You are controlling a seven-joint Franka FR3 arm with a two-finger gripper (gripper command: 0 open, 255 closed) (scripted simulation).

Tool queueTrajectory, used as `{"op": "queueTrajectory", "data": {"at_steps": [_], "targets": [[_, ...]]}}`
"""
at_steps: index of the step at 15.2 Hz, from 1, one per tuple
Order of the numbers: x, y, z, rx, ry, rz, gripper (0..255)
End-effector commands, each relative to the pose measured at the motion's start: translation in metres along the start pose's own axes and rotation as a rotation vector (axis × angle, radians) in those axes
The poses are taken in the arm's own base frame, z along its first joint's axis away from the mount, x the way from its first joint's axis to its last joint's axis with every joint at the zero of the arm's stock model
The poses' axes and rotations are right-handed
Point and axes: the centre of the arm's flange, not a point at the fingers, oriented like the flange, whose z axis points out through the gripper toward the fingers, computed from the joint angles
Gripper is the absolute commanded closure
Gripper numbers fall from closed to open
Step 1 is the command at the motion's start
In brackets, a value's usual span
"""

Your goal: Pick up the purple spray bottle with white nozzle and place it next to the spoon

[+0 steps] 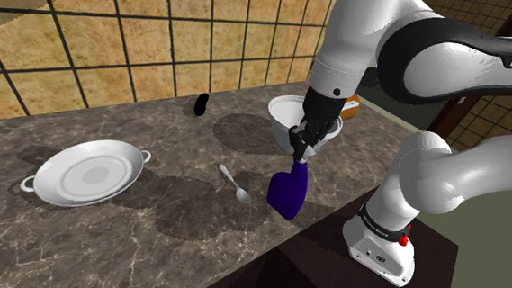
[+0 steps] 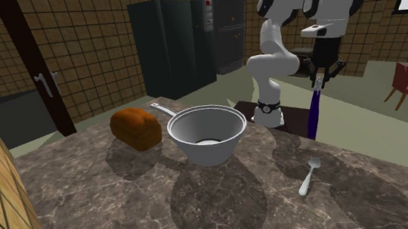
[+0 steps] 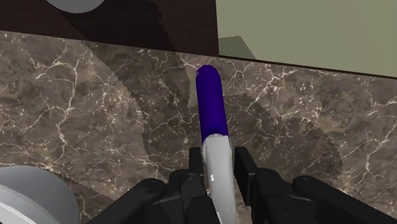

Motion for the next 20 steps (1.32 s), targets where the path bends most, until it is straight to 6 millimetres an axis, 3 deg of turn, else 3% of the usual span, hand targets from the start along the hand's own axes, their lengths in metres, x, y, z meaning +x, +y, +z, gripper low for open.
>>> {"op": "queueTrajectory", "data": {"at_steps": [1,9,17,18,20], "targets": [[0.000,0.000,0.012,0.000,0.000,0.000,255],[-0.001,0.000,0.053,0.000,0.000,0.000,255],[-0.001,0.000,0.053,0.000,0.000,0.000,255],[-0.001,0.000,0.053,0.000,0.000,0.000,0],[-0.001,0.000,0.053,0.000,0.000,0.000,0]]}}
